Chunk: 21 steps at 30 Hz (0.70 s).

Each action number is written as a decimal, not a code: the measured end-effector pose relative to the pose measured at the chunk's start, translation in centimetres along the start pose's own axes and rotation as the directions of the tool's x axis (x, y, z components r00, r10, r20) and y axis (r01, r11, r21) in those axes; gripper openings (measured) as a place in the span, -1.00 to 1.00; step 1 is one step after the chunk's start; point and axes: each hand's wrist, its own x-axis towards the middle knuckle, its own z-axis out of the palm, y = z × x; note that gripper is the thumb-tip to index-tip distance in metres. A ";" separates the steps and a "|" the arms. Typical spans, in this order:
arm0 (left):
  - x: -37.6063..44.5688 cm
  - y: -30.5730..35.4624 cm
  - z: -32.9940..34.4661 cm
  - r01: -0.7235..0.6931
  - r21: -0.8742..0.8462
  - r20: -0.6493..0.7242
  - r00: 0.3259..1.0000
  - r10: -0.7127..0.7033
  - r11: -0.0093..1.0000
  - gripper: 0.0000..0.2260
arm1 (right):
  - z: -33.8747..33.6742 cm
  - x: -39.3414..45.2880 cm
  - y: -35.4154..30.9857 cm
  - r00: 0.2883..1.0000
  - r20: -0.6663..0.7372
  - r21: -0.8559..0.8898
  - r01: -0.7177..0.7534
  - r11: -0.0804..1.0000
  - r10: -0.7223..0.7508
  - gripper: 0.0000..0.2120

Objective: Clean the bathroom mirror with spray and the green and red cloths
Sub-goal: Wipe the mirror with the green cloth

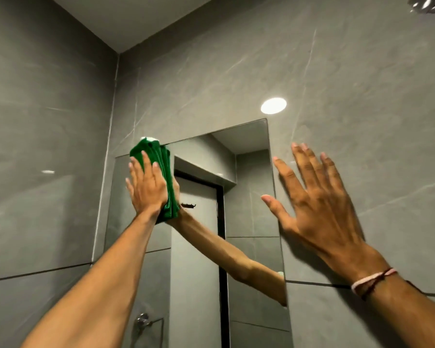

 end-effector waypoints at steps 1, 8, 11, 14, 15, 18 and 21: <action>-0.2 -1.5 -0.1 0.031 -0.002 -0.002 1.000 -0.031 1.000 -0.49 | 0.1 -0.1 0.2 1.000 -0.006 -0.011 -0.005 1.000 0.005 -0.24; -4.5 -11.5 -2.0 0.334 -0.054 -0.021 0.942 -0.335 0.941 -0.50 | 0.9 -0.1 -0.4 0.999 -0.031 -0.035 -0.025 0.999 0.024 -0.15; -9.3 -14.7 -2.4 0.415 -0.077 -0.017 0.909 -0.417 0.907 -0.51 | 1.0 -0.1 -0.3 0.999 -0.042 -0.050 -0.015 0.999 0.013 -0.14; -15.1 -15.5 -2.2 0.423 -0.091 -0.010 0.905 -0.426 0.901 -0.50 | 1.1 0.2 -0.3 0.999 -0.042 -0.060 0.016 0.998 -0.018 -0.11; -17.1 -15.0 -2.0 0.414 -0.088 -0.006 0.909 -0.416 0.906 -0.48 | 1.1 0.2 -0.2 0.999 -0.037 -0.064 0.025 0.998 -0.027 -0.11; -20.9 -12.1 -1.6 0.341 -0.100 0.011 0.940 -0.342 0.935 -0.43 | 0.7 0.0 -0.2 0.998 -0.047 -0.050 0.028 0.998 -0.030 -0.11; -21.4 -6.7 -0.9 0.210 -0.132 0.043 0.978 -0.206 0.969 -0.50 | 0.1 0.0 -0.2 0.997 -0.073 -0.011 0.012 1.000 -0.012 -0.12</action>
